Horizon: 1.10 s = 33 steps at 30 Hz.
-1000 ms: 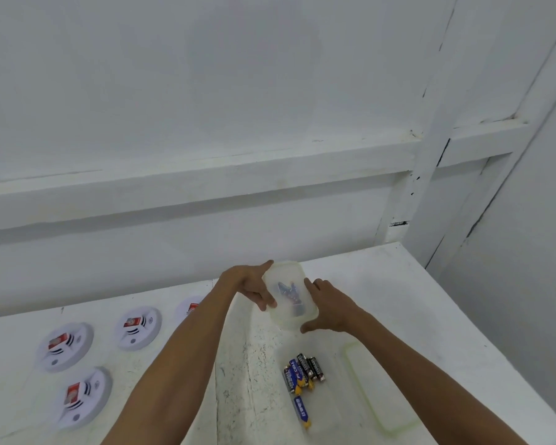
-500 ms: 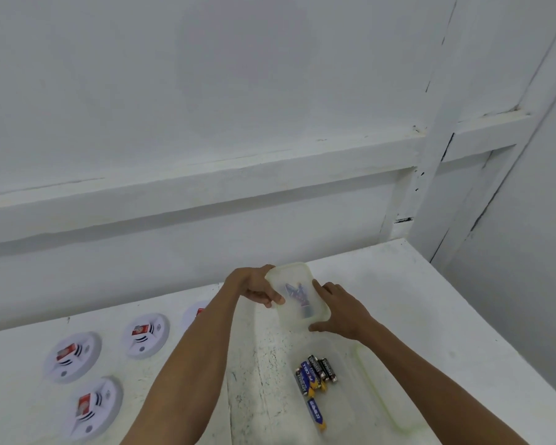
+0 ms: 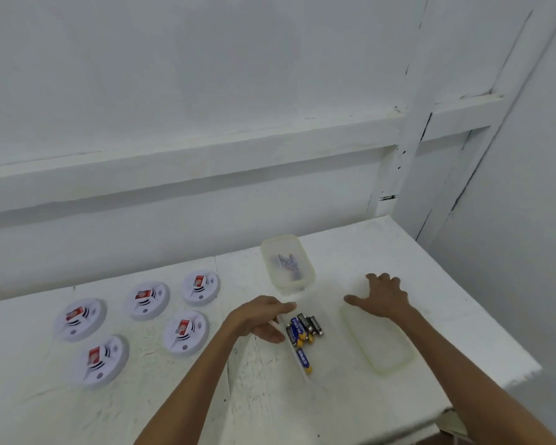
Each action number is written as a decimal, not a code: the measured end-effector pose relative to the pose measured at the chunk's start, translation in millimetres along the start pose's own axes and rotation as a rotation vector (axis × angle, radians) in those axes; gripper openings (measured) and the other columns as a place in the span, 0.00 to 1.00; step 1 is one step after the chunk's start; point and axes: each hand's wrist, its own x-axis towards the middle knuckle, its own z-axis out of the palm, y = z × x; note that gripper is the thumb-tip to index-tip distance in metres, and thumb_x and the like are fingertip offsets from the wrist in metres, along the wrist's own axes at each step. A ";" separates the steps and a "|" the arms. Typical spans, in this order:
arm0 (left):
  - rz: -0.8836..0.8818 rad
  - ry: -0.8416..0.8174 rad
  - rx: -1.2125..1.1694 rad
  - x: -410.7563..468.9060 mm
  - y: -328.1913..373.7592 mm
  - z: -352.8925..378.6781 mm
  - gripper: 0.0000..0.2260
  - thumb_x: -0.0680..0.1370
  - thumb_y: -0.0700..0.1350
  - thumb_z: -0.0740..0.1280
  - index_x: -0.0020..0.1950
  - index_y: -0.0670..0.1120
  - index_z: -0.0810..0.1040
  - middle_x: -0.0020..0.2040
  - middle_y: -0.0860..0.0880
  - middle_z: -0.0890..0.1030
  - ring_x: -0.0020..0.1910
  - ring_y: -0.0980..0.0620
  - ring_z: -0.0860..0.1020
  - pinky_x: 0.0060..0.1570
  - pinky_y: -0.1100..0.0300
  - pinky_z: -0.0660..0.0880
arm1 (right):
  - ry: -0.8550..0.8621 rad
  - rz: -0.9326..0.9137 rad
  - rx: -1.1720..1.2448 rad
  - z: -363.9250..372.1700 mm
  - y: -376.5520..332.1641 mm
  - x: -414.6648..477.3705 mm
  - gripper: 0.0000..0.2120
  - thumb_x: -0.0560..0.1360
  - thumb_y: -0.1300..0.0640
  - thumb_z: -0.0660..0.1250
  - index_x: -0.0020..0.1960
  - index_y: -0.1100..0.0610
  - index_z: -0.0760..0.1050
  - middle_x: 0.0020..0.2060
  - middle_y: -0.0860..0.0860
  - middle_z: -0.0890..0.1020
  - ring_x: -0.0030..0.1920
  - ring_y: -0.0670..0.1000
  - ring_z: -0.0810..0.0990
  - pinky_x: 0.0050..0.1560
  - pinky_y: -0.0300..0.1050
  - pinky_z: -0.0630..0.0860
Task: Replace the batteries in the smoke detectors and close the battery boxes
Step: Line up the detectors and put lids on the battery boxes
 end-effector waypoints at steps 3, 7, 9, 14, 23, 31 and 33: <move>0.084 0.016 -0.033 -0.5 -14.3 10.1 0.17 0.78 0.46 0.75 0.65 0.41 0.79 0.61 0.40 0.81 0.42 0.46 0.87 0.48 0.54 0.86 | -0.062 0.091 -0.013 -3.4 21.3 -13.1 0.53 0.63 0.23 0.66 0.75 0.56 0.58 0.71 0.58 0.63 0.72 0.62 0.60 0.64 0.61 0.68; 0.143 0.110 -0.097 4.3 -26.3 15.8 0.12 0.81 0.40 0.71 0.64 0.39 0.80 0.61 0.38 0.83 0.42 0.44 0.88 0.49 0.52 0.85 | -0.113 0.166 -0.012 -2.7 34.5 -28.3 0.57 0.59 0.26 0.73 0.74 0.58 0.58 0.70 0.59 0.64 0.71 0.62 0.61 0.64 0.60 0.70; 0.160 0.154 -0.093 5.2 -28.0 19.1 0.13 0.82 0.40 0.70 0.66 0.39 0.80 0.61 0.39 0.83 0.42 0.42 0.88 0.48 0.51 0.86 | -0.123 0.181 -0.013 1.1 34.7 -31.9 0.56 0.58 0.29 0.76 0.73 0.59 0.59 0.68 0.59 0.67 0.70 0.61 0.65 0.63 0.57 0.71; 0.220 0.209 -0.145 2.3 -28.5 27.2 0.17 0.80 0.39 0.72 0.68 0.38 0.77 0.60 0.36 0.82 0.38 0.42 0.87 0.40 0.54 0.85 | -0.091 0.162 0.117 5.6 32.4 -42.1 0.40 0.58 0.36 0.81 0.57 0.60 0.69 0.54 0.56 0.78 0.53 0.56 0.77 0.44 0.46 0.75; 0.194 0.319 -0.316 -10.3 -22.0 40.7 0.14 0.86 0.51 0.63 0.60 0.41 0.78 0.46 0.43 0.78 0.32 0.49 0.82 0.29 0.61 0.79 | 0.199 -0.084 0.158 -26.4 -42.3 -85.2 0.16 0.76 0.60 0.62 0.63 0.60 0.69 0.54 0.61 0.77 0.53 0.62 0.79 0.48 0.49 0.75; 0.161 0.278 -0.393 -9.7 -20.9 39.0 0.28 0.84 0.64 0.56 0.59 0.43 0.83 0.51 0.39 0.83 0.42 0.42 0.84 0.48 0.48 0.85 | 0.269 -0.356 -0.177 15.7 -117.9 -140.1 0.16 0.80 0.54 0.59 0.65 0.61 0.66 0.53 0.58 0.80 0.53 0.59 0.78 0.46 0.49 0.67; 0.165 0.254 -0.389 -11.0 -20.3 39.9 0.28 0.83 0.66 0.58 0.57 0.44 0.84 0.50 0.41 0.86 0.43 0.42 0.85 0.43 0.51 0.85 | 0.267 -0.365 -0.185 23.8 -121.6 -147.1 0.20 0.81 0.46 0.59 0.64 0.60 0.68 0.54 0.57 0.80 0.55 0.59 0.77 0.51 0.51 0.70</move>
